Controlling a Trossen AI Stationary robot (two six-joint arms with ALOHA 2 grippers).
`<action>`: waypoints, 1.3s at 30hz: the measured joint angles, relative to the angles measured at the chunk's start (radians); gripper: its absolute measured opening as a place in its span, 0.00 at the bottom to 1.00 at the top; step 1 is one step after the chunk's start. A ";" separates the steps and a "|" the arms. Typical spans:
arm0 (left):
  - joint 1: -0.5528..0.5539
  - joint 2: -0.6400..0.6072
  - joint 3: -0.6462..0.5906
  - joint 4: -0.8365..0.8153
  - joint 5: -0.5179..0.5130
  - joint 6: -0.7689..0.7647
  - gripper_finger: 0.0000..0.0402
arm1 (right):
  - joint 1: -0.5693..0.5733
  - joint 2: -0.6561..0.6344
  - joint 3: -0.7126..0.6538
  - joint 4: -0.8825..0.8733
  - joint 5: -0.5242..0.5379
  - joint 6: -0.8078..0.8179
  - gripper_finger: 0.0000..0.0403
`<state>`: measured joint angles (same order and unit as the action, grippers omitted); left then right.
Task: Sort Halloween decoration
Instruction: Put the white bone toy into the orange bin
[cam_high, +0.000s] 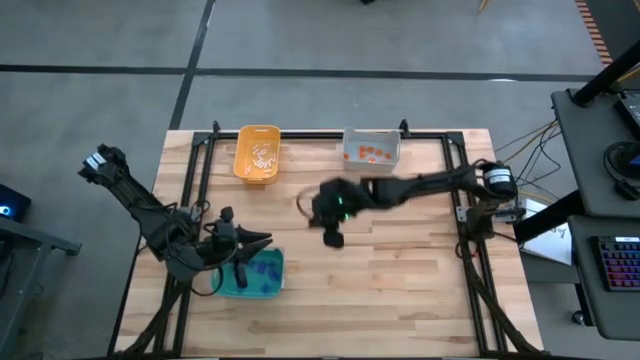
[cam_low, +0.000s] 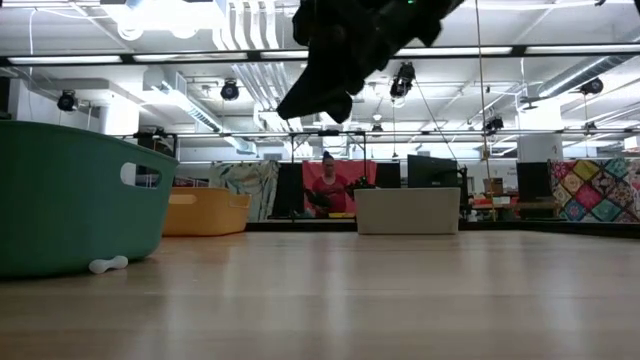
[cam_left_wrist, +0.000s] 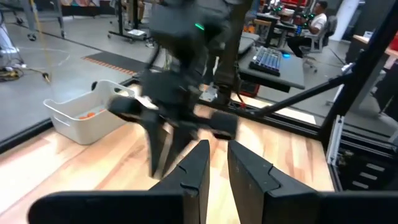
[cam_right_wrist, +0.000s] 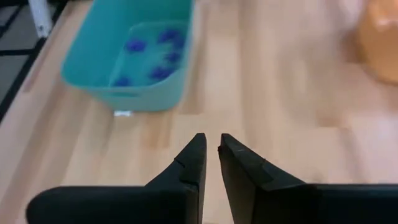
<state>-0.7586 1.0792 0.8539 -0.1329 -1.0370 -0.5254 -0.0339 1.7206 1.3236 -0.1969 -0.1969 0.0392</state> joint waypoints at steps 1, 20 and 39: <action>0.000 0.002 0.000 0.000 0.006 -0.004 0.10 | 0.026 0.000 -0.027 0.035 0.021 0.018 0.09; 0.000 0.036 0.000 0.012 0.009 -0.016 0.10 | 0.274 0.300 -0.087 0.554 0.201 0.224 0.09; 0.000 0.036 0.000 0.005 0.009 -0.007 0.10 | 0.322 0.473 0.076 0.554 0.310 0.223 0.09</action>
<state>-0.7586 1.1149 0.8539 -0.1284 -1.0279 -0.5327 0.2884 2.1941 1.3999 0.3573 0.1134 0.2618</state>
